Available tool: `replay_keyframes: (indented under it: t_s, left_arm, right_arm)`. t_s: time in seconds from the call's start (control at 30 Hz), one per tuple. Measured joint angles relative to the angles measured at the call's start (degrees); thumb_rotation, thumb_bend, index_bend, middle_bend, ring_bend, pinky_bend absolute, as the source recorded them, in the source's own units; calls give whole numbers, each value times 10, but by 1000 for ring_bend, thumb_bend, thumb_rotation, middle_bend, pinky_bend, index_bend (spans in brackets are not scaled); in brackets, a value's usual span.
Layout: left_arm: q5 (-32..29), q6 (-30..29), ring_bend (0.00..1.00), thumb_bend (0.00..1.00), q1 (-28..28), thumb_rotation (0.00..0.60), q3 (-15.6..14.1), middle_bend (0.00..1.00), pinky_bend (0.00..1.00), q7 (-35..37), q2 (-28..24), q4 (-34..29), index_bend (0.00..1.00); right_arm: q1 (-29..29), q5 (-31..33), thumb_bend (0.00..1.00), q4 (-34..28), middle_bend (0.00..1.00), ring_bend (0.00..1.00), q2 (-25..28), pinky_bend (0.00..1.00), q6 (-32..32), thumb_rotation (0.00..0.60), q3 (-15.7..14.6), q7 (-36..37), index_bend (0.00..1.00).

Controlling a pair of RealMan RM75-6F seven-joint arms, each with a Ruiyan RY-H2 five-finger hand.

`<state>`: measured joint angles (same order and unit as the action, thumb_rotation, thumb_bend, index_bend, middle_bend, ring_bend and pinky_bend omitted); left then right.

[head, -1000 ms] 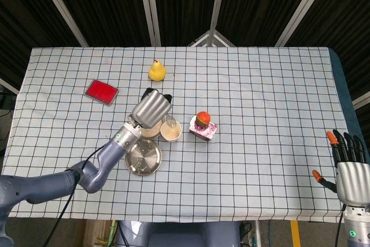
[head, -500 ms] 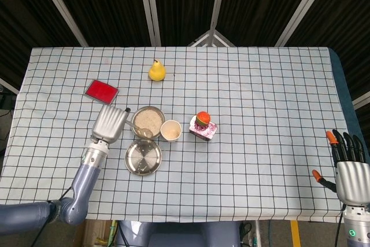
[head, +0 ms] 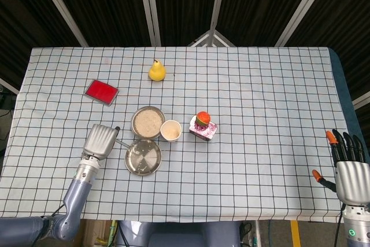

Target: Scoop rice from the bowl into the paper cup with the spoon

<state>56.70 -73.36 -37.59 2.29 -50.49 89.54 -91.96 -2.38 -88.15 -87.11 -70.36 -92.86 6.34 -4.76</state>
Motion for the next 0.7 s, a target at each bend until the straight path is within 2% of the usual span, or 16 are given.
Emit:
replay_keyframes:
  t_s: [0.47,0.7]
  left_arm:
    - [-112,24,1000,426,-14,600,22,1000,1000,-78,60,14,535]
    - [-142,20,1000,242,-25,600,40,1000,1000,-93,90,28,501]
  right_arm:
    - [1,-2,177,2,104,0,-1,0,-3,600,0,2,50]
    - [1,-3,177,2,103,0,-1,0,-3,600,0,3,50]
